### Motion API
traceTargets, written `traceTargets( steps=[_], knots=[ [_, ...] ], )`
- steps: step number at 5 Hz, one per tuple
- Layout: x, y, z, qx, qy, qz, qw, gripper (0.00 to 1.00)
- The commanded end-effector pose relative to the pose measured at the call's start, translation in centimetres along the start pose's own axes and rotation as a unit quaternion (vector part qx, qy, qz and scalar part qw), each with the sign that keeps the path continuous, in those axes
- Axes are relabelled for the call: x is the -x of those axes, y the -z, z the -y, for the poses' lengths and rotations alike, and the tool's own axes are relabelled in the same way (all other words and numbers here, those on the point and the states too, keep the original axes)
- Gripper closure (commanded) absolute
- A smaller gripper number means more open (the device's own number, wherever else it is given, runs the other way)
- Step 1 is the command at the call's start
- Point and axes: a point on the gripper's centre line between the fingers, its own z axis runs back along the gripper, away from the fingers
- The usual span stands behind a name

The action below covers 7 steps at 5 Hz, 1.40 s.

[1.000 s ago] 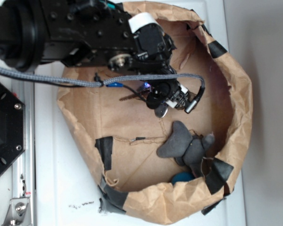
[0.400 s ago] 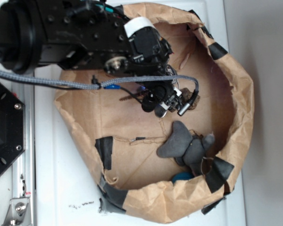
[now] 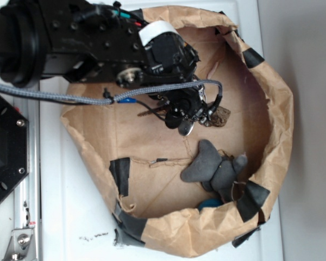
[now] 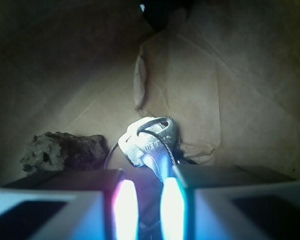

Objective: Grab the silver keys.

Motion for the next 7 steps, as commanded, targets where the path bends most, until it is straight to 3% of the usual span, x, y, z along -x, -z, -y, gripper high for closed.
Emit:
traceTargets(
  steps=[1, 3, 4, 7],
  knots=[
    [-0.8, -1.0, 0.1, 0.011, -0.006, 0.023, 1.000, 1.00],
    [-0.7, -0.9, 0.1, 0.008, -0.004, 0.025, 1.000, 1.00],
    [-0.6, -0.5, 0.3, -0.005, 0.002, 0.026, 1.000, 0.00],
    [-0.8, 0.3, 0.7, -0.038, -0.002, 0.017, 0.999, 0.00]
  ],
)
